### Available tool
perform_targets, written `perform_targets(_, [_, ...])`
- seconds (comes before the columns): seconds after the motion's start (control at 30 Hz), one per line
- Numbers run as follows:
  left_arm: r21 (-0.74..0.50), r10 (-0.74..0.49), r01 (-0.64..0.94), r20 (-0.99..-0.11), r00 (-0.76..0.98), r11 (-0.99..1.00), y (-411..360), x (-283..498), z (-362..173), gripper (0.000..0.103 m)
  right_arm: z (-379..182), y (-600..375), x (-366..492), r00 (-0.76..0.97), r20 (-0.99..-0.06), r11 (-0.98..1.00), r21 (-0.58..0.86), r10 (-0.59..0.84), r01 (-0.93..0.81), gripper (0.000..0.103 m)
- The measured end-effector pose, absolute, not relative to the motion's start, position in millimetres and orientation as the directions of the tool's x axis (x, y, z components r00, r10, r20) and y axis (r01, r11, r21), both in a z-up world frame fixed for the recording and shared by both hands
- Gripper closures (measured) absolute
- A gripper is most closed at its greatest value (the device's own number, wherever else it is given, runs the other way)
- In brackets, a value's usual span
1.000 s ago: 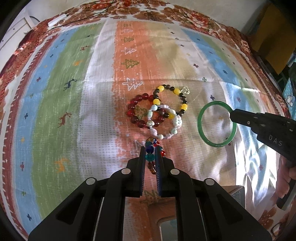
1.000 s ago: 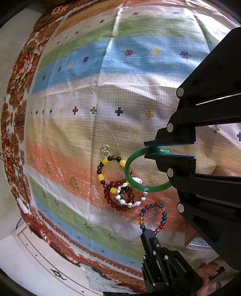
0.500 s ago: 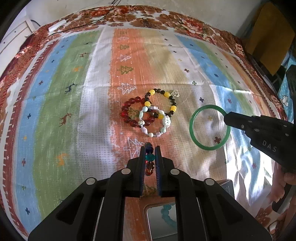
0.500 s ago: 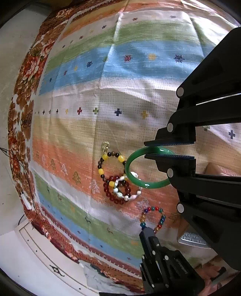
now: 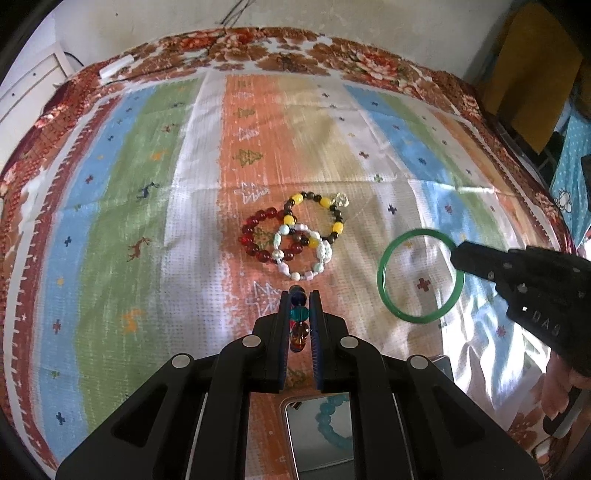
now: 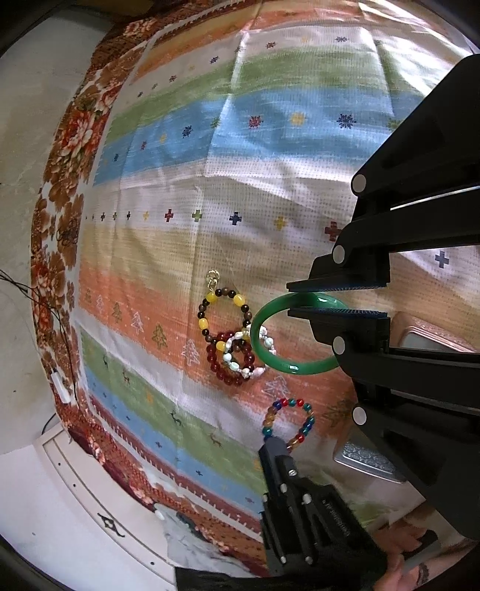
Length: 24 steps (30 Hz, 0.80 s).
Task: Organize jewelry
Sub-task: 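Carry the green bangle and multicolour bracelet together over the silver tin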
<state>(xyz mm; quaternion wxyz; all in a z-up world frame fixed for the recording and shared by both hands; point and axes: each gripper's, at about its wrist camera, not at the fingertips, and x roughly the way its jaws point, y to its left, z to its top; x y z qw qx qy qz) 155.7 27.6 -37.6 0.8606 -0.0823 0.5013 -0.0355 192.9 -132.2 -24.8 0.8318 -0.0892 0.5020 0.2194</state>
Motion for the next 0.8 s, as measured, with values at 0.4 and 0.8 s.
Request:
perform_targets(0.4, [-0.16, -0.133, -0.004, -0.831, 0.541, 0.987, 24.5, 144.3, -18.3, 0.094, -5.4, -132.4, 168.6, 0.445, -0.847, 0.877, 0.049, 0.29, -0.478, 0.094])
perform_targets(0.8, [-0.199, -0.161, 0.004, -0.78, 0.605, 0.98, 23.0, 120.0, 4.6, 0.094, 9.4, -131.4, 137.9, 0.467, -0.817, 0.847, 0.048, 0.338, -0.529, 0.094])
